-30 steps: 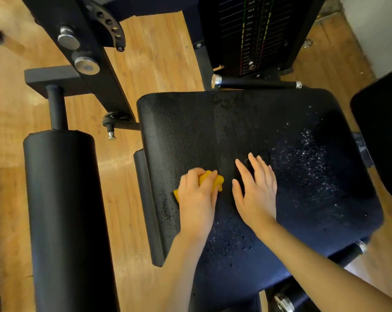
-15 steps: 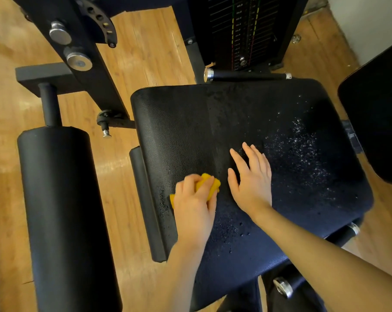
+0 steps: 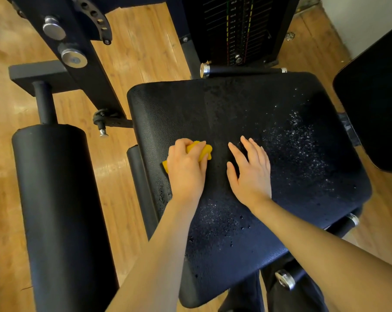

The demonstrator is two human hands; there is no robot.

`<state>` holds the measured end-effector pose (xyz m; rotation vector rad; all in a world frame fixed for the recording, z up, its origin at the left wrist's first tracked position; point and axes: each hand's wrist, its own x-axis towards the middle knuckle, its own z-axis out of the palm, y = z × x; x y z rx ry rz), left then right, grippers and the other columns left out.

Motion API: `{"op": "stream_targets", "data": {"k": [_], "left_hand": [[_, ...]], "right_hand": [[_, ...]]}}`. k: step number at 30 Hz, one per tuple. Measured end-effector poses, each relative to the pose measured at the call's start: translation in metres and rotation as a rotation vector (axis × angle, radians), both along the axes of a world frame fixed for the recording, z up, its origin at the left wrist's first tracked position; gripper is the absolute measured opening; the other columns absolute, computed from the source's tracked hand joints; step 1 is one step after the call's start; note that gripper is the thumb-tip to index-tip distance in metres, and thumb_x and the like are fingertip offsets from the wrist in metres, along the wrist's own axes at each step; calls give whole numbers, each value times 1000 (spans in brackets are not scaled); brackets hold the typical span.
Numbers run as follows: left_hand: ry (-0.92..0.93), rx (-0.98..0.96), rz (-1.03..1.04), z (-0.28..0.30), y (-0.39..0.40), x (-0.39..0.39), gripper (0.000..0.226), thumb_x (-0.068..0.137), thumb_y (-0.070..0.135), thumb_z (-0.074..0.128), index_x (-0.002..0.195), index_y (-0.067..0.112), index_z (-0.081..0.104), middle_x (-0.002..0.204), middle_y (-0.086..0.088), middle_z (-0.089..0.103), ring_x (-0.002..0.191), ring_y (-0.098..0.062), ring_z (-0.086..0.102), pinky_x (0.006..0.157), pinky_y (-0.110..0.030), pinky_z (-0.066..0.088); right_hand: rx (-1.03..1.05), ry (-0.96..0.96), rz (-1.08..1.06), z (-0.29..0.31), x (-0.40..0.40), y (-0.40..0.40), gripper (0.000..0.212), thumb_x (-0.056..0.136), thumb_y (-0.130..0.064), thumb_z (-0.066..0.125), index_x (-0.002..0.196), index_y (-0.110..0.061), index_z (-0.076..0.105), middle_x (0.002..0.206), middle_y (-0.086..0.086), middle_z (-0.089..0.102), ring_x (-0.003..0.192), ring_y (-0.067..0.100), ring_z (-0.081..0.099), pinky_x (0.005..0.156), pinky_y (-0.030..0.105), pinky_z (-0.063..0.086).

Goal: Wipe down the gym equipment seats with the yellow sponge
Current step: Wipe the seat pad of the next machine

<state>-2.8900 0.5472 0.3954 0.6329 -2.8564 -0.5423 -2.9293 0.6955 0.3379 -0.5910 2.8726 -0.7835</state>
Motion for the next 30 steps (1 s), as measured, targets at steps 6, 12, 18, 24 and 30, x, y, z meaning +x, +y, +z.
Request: {"op": "stream_targets", "data": {"k": [6,12,18,24,30], "left_hand": [[-9,-4,32,6,20,62,28,81,19,74,110,20,72,111,-9,58,96,-26,50,79,-29,37],[-7,-4,-3,4,18,77,35,78,16,77,113,17,71,109,-10,60,94,-27,53,76,-33,46],[38,-12,10,-1,-10,28,31,79,13,78,109,15,73,106,-12,59,90,-31,54,72,-41,50],[36,9,39,5,5,63,31,82,17,75,113,17,71,109,-9,59,93,-27,54,75,-41,50],[-15,84,100,9,28,121,39,78,16,77,116,20,69,112,-6,57,98,-24,53,77,-44,53]], "right_hand": [[-6,-6,6,1,0,0,49,96,-37,35,140,-20,48,151,10,36,142,26,25,118,44,15],[-10,-13,1,3,0,0,49,96,-37,35,139,-20,48,151,10,37,142,26,26,118,45,16],[10,-18,10,2,0,1,49,96,-38,34,140,-21,47,151,9,36,143,26,25,118,45,17],[11,-30,10,4,1,1,49,96,-38,33,140,-21,47,151,10,36,143,27,25,118,46,18],[5,-33,15,3,0,1,48,96,-36,36,139,-20,48,151,10,37,142,28,26,118,47,19]]}}
